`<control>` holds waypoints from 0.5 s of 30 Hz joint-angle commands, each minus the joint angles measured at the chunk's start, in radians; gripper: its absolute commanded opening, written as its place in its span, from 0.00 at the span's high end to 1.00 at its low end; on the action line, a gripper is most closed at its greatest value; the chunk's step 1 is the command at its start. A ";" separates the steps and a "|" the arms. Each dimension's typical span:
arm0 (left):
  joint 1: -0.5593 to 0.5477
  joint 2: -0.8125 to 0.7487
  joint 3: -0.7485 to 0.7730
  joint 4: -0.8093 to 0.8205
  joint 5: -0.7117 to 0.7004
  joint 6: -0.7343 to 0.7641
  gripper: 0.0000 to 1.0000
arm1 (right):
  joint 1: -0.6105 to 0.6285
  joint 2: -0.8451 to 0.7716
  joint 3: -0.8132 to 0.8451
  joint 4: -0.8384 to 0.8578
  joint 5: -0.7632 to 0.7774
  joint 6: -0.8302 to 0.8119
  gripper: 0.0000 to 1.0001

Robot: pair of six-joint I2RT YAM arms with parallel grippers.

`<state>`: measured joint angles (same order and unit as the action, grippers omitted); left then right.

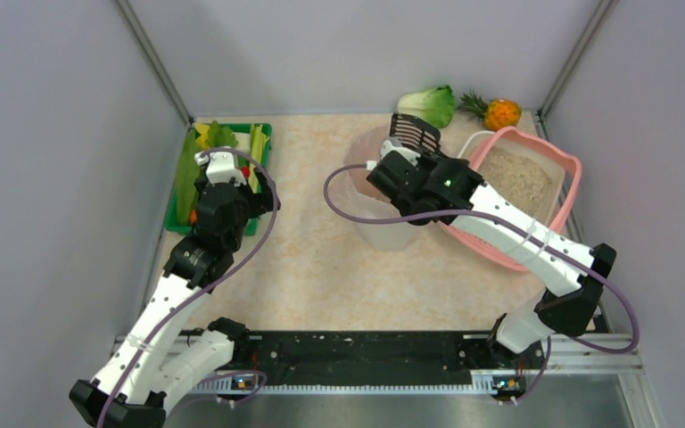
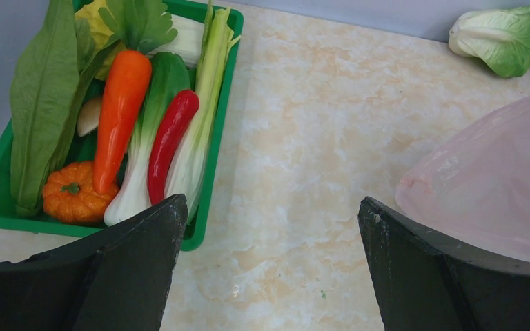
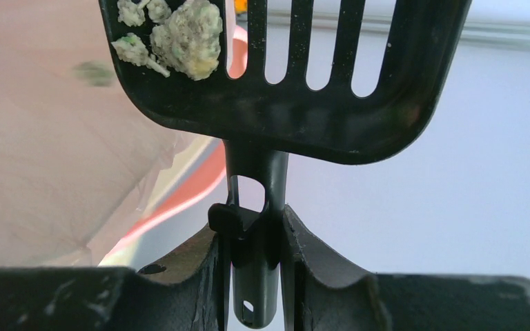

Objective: Clean the litter box

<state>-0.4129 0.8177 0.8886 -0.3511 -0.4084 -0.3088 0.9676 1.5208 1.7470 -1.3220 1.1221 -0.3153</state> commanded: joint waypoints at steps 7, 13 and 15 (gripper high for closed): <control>0.001 -0.037 -0.019 0.047 -0.014 -0.001 0.01 | 0.015 -0.038 -0.068 0.125 0.207 -0.233 1.00; 0.000 -0.040 -0.023 0.049 -0.012 -0.001 0.01 | 0.024 0.004 -0.085 0.179 0.199 -0.317 1.00; 0.000 -0.045 -0.023 0.046 -0.017 -0.001 0.01 | 0.025 0.002 -0.112 0.197 0.215 -0.337 1.00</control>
<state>-0.4129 0.7940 0.8719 -0.3511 -0.4099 -0.3088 0.9745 1.5173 1.6489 -1.1908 1.2839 -0.5896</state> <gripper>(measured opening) 0.990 0.259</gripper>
